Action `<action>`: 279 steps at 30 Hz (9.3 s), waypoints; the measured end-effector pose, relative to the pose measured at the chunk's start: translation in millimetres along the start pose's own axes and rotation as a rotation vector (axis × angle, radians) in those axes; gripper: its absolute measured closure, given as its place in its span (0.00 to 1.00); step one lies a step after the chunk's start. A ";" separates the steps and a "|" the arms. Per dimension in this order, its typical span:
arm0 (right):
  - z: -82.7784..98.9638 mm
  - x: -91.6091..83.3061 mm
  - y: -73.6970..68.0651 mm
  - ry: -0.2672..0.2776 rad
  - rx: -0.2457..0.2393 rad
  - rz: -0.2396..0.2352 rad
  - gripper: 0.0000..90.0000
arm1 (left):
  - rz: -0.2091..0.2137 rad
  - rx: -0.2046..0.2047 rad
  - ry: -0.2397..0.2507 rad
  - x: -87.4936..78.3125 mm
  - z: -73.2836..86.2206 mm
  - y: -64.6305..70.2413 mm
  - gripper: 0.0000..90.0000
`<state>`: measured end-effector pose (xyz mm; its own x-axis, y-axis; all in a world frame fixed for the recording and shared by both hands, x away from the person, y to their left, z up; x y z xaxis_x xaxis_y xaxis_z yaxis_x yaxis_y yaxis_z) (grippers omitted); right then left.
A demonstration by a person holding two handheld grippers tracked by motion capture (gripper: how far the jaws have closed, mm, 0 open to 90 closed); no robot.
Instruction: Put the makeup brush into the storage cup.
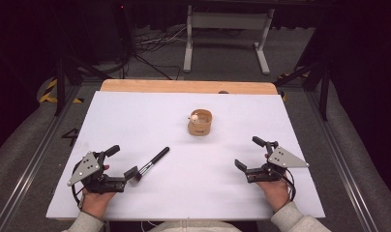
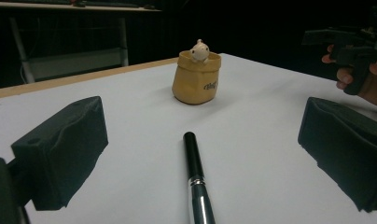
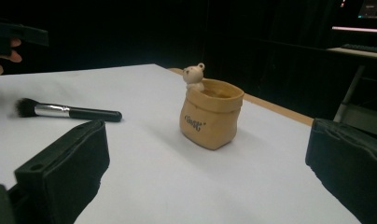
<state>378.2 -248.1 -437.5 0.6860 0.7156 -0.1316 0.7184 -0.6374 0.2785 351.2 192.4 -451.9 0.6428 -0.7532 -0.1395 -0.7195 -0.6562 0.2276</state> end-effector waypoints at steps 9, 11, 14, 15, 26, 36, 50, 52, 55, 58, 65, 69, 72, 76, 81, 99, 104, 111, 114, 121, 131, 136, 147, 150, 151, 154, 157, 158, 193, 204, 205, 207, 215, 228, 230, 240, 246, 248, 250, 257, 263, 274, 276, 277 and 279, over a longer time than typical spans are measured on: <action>-2.1 -3.0 6.8 0.003 0.019 0.009 0.00 | 0.000 0.016 0.003 -2.3 -3.2 3.3 0.02; -2.2 -3.6 7.4 0.005 0.029 0.007 0.00 | 0.001 0.014 -0.005 -2.2 -2.5 3.6 0.02; -1.4 -3.9 8.0 0.001 0.038 0.009 0.00 | 0.002 0.013 -0.006 -2.4 -2.8 3.4 0.02; -1.1 -3.8 7.8 -0.001 0.040 0.008 0.00 | 0.004 0.013 -0.009 -2.5 -2.9 3.2 0.02; -0.3 -4.0 8.1 -0.001 0.052 0.003 0.00 | 0.016 0.019 -0.020 -0.4 -6.2 5.7 0.01; -0.7 -4.2 7.2 -0.002 0.052 -0.004 0.00 | 0.059 -0.008 -0.031 -2.5 -21.3 10.9 0.03; -3.5 -6.7 6.5 -0.003 0.049 -0.006 0.00 | 0.030 0.056 -0.196 16.5 -40.0 15.5 0.02; -3.4 -7.0 6.6 -0.005 0.050 -0.006 0.00 | 0.033 0.072 -0.213 19.2 -43.7 16.2 0.02; -4.0 -7.2 7.1 -0.004 0.054 -0.005 0.00 | 0.041 0.087 -0.264 24.6 -48.1 15.6 0.01; -3.9 -6.9 7.4 -0.006 0.053 -0.007 0.00 | 0.044 0.092 -0.312 29.5 -49.5 12.5 0.01; -3.2 -7.9 7.7 -0.008 0.054 -0.007 0.00 | 0.026 0.109 -0.466 38.9 -52.4 6.8 0.03; -3.2 -7.6 7.8 -0.008 0.051 -0.009 0.00 | -0.003 0.149 -0.559 44.3 -56.1 8.0 0.03; -2.9 -7.6 7.5 -0.011 0.053 -0.010 0.00 | -0.009 0.156 -0.591 46.3 -57.8 8.8 0.03; -2.6 -7.5 7.7 -0.013 0.052 -0.012 0.00 | -0.022 0.182 -0.659 50.1 -60.2 9.0 0.03; -2.0 -7.4 7.7 -0.013 0.057 -0.015 0.00 | -0.025 0.200 -0.738 53.7 -61.6 8.9 0.03; -1.3 -8.3 7.2 -0.016 0.061 -0.030 0.00 | -0.030 0.200 -0.916 66.1 -59.0 3.0 0.03; -0.9 -9.4 7.2 -0.019 0.062 -0.029 0.00 | -0.024 0.172 -0.960 70.2 -58.8 -0.3 0.03; -0.2 -11.6 7.8 -0.019 0.068 -0.025 0.00 | -0.021 0.165 -1.006 75.1 -57.6 -3.0 0.04; 0.0 -11.9 7.9 -0.021 0.068 -0.024 0.00 | -0.027 0.161 -1.031 76.8 -55.7 -4.6 0.04; 0.3 -12.6 8.1 -0.020 0.071 -0.023 0.00 | -0.046 0.173 -1.066 80.1 -53.5 -7.4 0.05; -0.3 -13.9 8.7 -0.021 0.073 -0.020 0.01 | -0.080 0.220 -1.107 85.9 -43.6 -5.2 0.06; -1.3 -15.4 9.3 -0.019 0.067 -0.018 0.02 | -0.073 0.224 -1.126 89.8 -37.2 -4.9 0.07; -3.1 -16.1 7.4 -0.020 0.047 -0.031 0.04 | -0.059 0.221 -1.150 96.0 -22.1 -5.6 0.09; -3.3 -15.8 6.8 -0.023 0.045 -0.029 0.04 | -0.058 0.218 -1.159 97.3 -17.4 -5.8 0.10; -3.3 -15.7 6.7 -0.023 0.044 -0.030 0.04 | -0.053 0.219 -1.165 97.9 -16.0 -6.2 0.10; -3.4 -15.6 6.7 -0.022 0.043 -0.030 0.04 | -0.057 0.210 -1.170 98.9 -13.2 -6.6 0.11; -3.4 -15.7 6.6 -0.023 0.045 -0.032 0.04 | -0.055 0.205 -1.170 99.8 -12.1 -7.3 0.12; -3.2 -15.4 6.2 -0.024 0.043 -0.035 0.04 | -0.057 0.202 -1.169 100.0 -11.3 -7.4 0.13; -2.1 -13.4 4.3 -0.036 0.032 -0.047 0.05 | -0.035 0.188 -1.225 101.6 5.4 -8.8 0.38; -2.0 -13.2 4.2 -0.039 0.031 -0.048 0.05 | -0.039 0.191 -1.237 102.9 5.2 -9.2 0.51; -2.0 -13.2 4.2 -0.039 0.031 -0.048 0.05 | -0.039 0.191 -1.237 103.1 5.3 -9.0 0.51; -2.0 -13.2 4.1 -0.038 0.034 -0.050 0.05 | -0.040 0.195 -1.241 103.3 5.6 -8.9 0.53; -1.9 -13.0 4.1 -0.039 0.033 -0.050 0.05 | -0.036 0.178 -1.253 103.4 6.1 -8.4 0.62; -1.9 -13.0 4.1 -0.039 0.032 -0.051 0.05 | -0.044 0.168 -1.256 104.0 5.1 -8.9 0.77; -1.8 -12.9 4.1 -0.040 0.032 -0.051 0.05 | -0.051 0.166 -1.254 103.9 5.1 -9.0 0.77; -2.1 -12.7 3.9 -0.041 0.031 -0.052 0.05 | -0.037 0.196 -1.253 104.4 -2.5 -4.4 0.79; -3.1 -13.1 3.5 -0.040 0.024 -0.053 0.06 | -0.011 0.214 -1.242 105.3 -12.1 3.2 0.79; -3.6 -13.4 3.4 -0.039 0.022 -0.057 0.06 | -0.003 0.222 -1.243 105.8 -14.4 5.9 0.79; -4.1 -13.5 3.0 -0.037 0.020 -0.061 0.07 | 0.006 0.232 -1.239 106.2 -17.6 8.4 0.79; -6.5 -12.8 -0.1 -0.038 0.009 -0.077 0.08 | 0.056 0.256 -1.217 108.6 -29.7 22.0 0.79; -12.0 -12.7 -5.4 -0.036 -0.021 -0.099 0.09 | 0.092 0.272 -1.192 112.5 -34.4 32.4 0.79; -15.9 -7.8 -17.0 -0.042 -0.046 -0.149 0.10 | 0.185 0.327 -1.193 118.2 -41.8 60.7 0.79; -16.5 -6.3 -19.4 -0.043 -0.049 -0.161 0.10 | 0.206 0.347 -1.196 119.0 -43.3 66.6 0.79; -16.7 -5.1 -21.3 -0.047 -0.052 -0.172 0.10 | 0.206 0.347 -1.196 119.0 -43.3 66.6 0.79; -16.8 -4.0 -23.0 -0.048 -0.054 -0.179 0.10 | 0.215 0.357 -1.201 120.1 -43.8 72.8 0.79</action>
<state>357.0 -231.5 -427.5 0.5531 0.8011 -0.2287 0.8233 -0.4836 0.2970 387.5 56.2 -409.9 -0.0026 -0.2906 -0.9568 -0.9300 -0.3510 0.1091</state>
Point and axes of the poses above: each handheld gripper's, and its own axes: x roughly forward along the jaws, z roughly out of its underside, y roughly to its right, the point moved 5 cm from there along x, roughly forward along the jaws, and after that the axes turned 9 degrees about -x, right-handed, at the moved point
